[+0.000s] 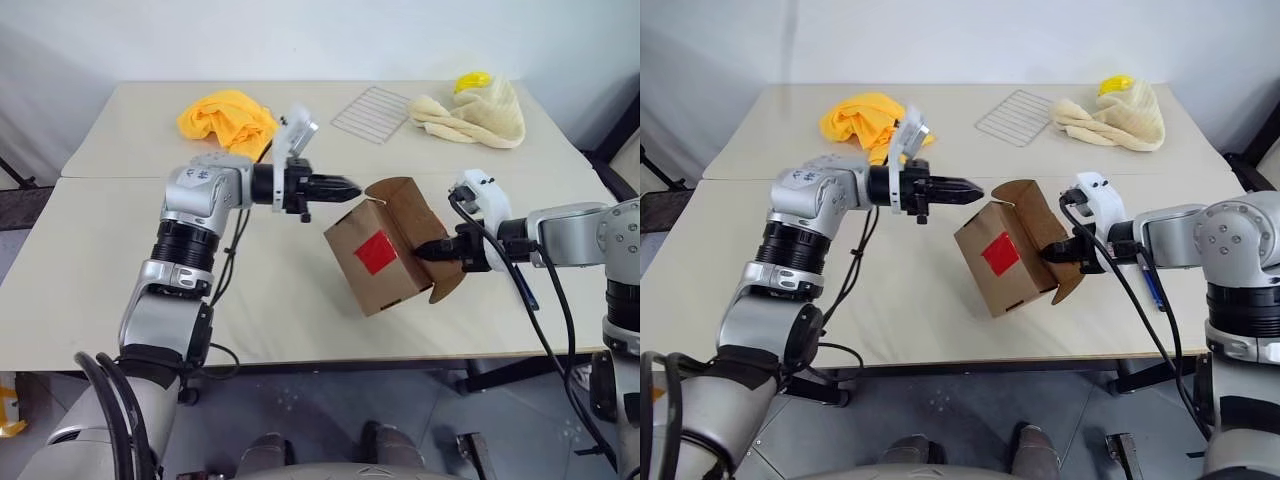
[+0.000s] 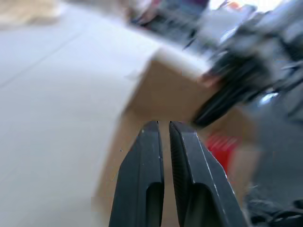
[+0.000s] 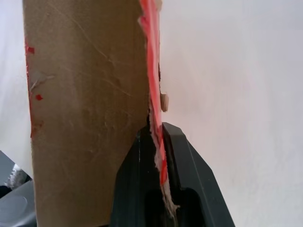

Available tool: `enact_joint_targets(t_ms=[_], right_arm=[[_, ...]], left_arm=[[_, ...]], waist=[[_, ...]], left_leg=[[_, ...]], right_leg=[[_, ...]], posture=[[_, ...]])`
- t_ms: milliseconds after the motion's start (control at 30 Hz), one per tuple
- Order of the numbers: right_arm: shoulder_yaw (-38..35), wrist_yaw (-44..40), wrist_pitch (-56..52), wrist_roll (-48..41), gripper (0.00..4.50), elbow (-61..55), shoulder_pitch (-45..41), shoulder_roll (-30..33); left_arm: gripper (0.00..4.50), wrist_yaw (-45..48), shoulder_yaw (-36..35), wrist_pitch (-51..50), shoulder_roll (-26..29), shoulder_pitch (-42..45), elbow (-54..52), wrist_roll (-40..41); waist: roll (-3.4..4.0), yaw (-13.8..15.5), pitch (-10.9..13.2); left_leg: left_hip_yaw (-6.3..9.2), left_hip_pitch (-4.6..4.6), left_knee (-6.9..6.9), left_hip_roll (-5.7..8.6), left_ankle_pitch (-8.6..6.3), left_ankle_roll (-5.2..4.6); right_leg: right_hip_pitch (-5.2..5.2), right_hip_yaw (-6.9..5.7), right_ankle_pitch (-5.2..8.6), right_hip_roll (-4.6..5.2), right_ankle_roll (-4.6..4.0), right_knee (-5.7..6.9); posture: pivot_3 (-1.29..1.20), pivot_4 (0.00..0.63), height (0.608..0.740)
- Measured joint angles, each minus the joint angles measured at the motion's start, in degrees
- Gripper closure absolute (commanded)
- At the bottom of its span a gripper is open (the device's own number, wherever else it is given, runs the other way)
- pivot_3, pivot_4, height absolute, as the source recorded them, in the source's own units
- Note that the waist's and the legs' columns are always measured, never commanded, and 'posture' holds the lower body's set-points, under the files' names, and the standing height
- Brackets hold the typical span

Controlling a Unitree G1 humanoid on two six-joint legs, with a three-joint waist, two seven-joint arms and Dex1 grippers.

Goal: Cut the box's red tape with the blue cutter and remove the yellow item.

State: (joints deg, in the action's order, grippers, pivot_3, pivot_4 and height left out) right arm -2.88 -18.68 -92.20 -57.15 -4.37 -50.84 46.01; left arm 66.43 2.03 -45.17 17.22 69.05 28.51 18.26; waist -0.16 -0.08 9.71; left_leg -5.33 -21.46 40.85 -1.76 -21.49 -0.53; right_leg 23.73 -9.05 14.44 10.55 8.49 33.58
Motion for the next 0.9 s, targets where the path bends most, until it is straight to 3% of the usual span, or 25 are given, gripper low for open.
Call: enact_joint_targets(t_ms=[300,667,900], right_arm=[[0.4,-1.1,0.0,1.5,4.42,0.1,0.0,0.0],[0.1,0.6,0.0,-0.6,4.42,-0.9,0.0,0.2],[-0.3,4.6,0.0,-7.2,4.42,-1.8,0.2,1.6]], left_arm=[[4.11,0.0,4.8,-4.2,-3.7,-0.9,-8.0,4.3],[4.11,0.1,10.4,8.1,-4.0,-3.2,2.9,-2.0],[4.11,2.2,11.7,10.9,-1.5,-3.6,3.1,-3.9]], waist=[[0.02,0.0,0.0],[0.03,0.1,0.0],[0.03,0.2,0.0]], left_leg=[[-0.02,0.02,-0.04,0.0,0.0,0.01],[-0.02,0.02,-0.05,0.0,0.0,0.01],[-0.01,0.03,-0.06,0.0,0.0,0.01]], right_leg=[[0.0,0.01,0.0,-0.01,0.0,-0.03],[-0.01,-0.01,0.0,-0.02,0.0,-0.08],[-0.02,-0.01,0.0,-0.01,0.0,-0.08]], posture=[[0.0,0.15,0.74],[0.0,0.15,0.74],[0.0,0.15,0.74]])
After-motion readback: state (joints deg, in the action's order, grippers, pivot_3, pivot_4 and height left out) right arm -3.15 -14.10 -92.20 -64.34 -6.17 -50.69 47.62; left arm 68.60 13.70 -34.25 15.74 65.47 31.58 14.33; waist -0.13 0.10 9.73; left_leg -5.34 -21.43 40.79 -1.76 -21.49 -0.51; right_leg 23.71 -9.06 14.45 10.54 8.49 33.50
